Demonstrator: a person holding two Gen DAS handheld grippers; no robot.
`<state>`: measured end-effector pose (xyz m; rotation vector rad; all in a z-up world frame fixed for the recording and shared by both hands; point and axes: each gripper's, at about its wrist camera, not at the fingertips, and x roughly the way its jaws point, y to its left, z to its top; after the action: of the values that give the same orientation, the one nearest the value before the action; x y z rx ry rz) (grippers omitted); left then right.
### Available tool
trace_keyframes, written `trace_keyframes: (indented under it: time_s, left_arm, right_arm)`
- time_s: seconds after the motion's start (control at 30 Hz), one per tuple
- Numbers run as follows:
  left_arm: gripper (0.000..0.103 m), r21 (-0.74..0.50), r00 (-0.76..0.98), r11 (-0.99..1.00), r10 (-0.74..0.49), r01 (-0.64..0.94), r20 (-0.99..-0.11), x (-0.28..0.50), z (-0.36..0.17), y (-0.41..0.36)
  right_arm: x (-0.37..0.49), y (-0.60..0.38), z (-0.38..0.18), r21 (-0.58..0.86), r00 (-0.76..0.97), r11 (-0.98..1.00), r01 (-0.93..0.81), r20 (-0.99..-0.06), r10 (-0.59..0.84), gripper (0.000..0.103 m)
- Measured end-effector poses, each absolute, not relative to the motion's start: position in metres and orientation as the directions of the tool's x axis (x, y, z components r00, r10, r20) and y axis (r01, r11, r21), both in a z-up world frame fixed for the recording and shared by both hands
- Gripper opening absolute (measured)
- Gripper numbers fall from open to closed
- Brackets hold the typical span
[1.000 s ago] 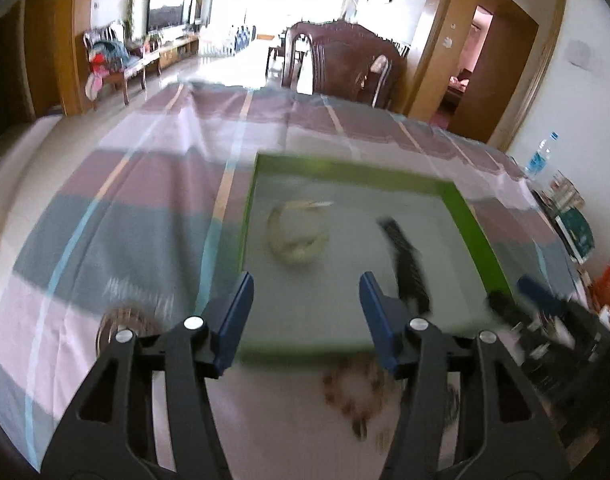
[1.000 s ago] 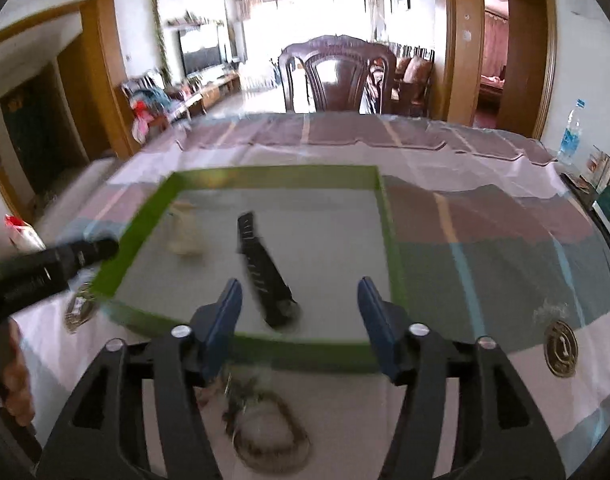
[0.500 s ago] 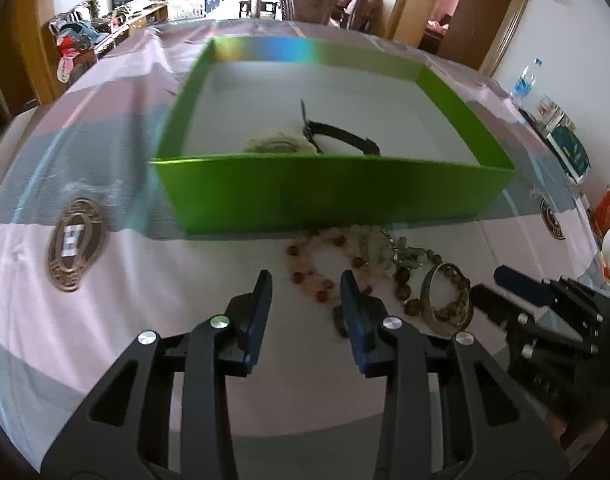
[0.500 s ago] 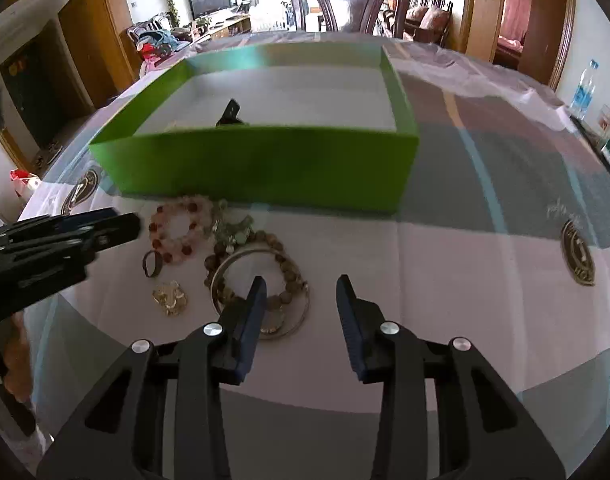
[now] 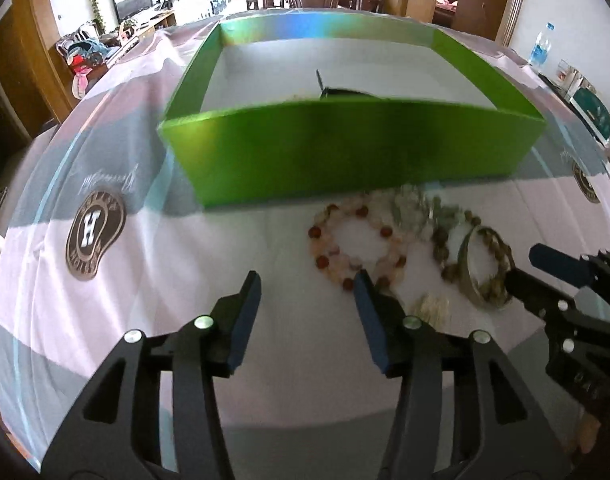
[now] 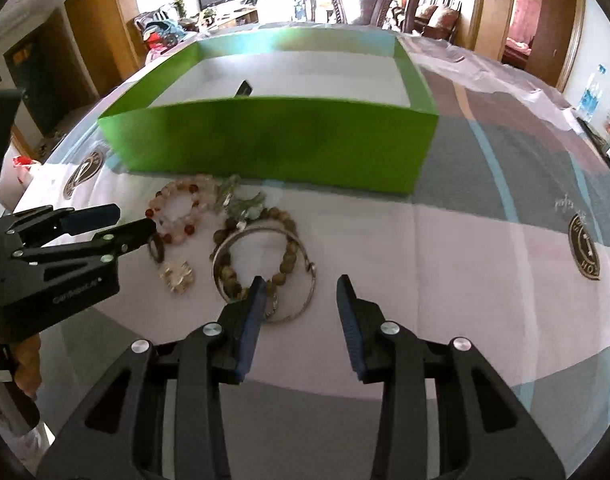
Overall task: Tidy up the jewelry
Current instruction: 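Withdraw both tools from the box toward the remaining bracelets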
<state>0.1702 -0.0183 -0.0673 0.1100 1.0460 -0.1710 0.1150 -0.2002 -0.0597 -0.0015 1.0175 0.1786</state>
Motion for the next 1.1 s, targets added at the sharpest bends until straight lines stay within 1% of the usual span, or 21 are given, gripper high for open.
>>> trace_keyframes:
  time_s: [0.1,0.23,0.33,0.4,0.47,0.53,0.7,0.73,0.77,0.83,0.87,1.1]
  left_arm:
    - [0.050,0.017,0.506,0.979,-0.092,0.206,-0.858,0.156,-0.070,-0.011]
    - [0.049,-0.027,0.484,0.975,-0.133,0.219,-0.865,0.133,-0.068,0.003]
    - [0.051,-0.049,0.504,0.976,-0.152,0.213,-0.850,0.127,-0.057,0.008]
    - [0.054,-0.060,0.531,0.978,-0.160,0.199,-0.832,0.134,-0.049,0.009]
    - [0.054,-0.071,0.544,0.981,-0.161,0.182,-0.824,0.148,-0.046,0.005]
    - [0.054,-0.087,0.538,0.980,-0.172,0.179,-0.825,0.168,-0.049,-0.006]
    - [0.054,-0.056,0.503,0.981,-0.143,0.184,-0.852,0.198,-0.065,-0.024]
    - [0.054,-0.040,0.494,0.983,-0.126,0.181,-0.860,0.200,-0.068,-0.027]
    - [0.054,-0.022,0.494,0.983,-0.110,0.181,-0.863,0.201,-0.070,-0.028]
    - [0.055,0.016,0.501,0.983,-0.079,0.182,-0.862,0.196,-0.071,-0.030]
    - [0.054,0.013,0.498,0.984,-0.079,0.179,-0.863,0.190,-0.070,-0.028]
    - [0.055,-0.014,0.494,0.974,-0.128,0.228,-0.860,0.127,-0.067,-0.007]
  right_arm:
    - [0.109,-0.195,-0.063,0.107,0.487,0.979,-0.175,-0.855,0.180,0.039]
    - [0.090,-0.184,-0.062,0.127,0.449,0.958,-0.259,-0.862,0.236,0.039]
    - [0.077,-0.175,-0.056,0.141,0.430,0.934,-0.329,-0.858,0.281,0.039]
    - [0.076,-0.176,-0.050,0.118,0.465,0.944,-0.310,-0.847,0.259,0.039]
    - [0.080,-0.180,-0.046,0.109,0.491,0.955,-0.275,-0.839,0.237,0.039]
    - [0.084,-0.187,-0.047,0.130,0.492,0.962,-0.242,-0.837,0.237,0.039]
    - [0.084,-0.190,-0.053,0.152,0.480,0.963,-0.222,-0.843,0.244,0.039]
    - [0.083,-0.190,-0.054,0.152,0.478,0.963,-0.221,-0.844,0.243,0.040]
    - [0.083,-0.190,-0.055,0.151,0.477,0.964,-0.220,-0.845,0.242,0.043]
    - [0.082,-0.188,-0.057,0.151,0.479,0.964,-0.220,-0.844,0.242,0.050]
    - [0.081,-0.188,-0.058,0.152,0.480,0.963,-0.220,-0.843,0.243,0.051]
    - [0.076,-0.187,-0.057,0.157,0.483,0.961,-0.228,-0.838,0.252,0.051]
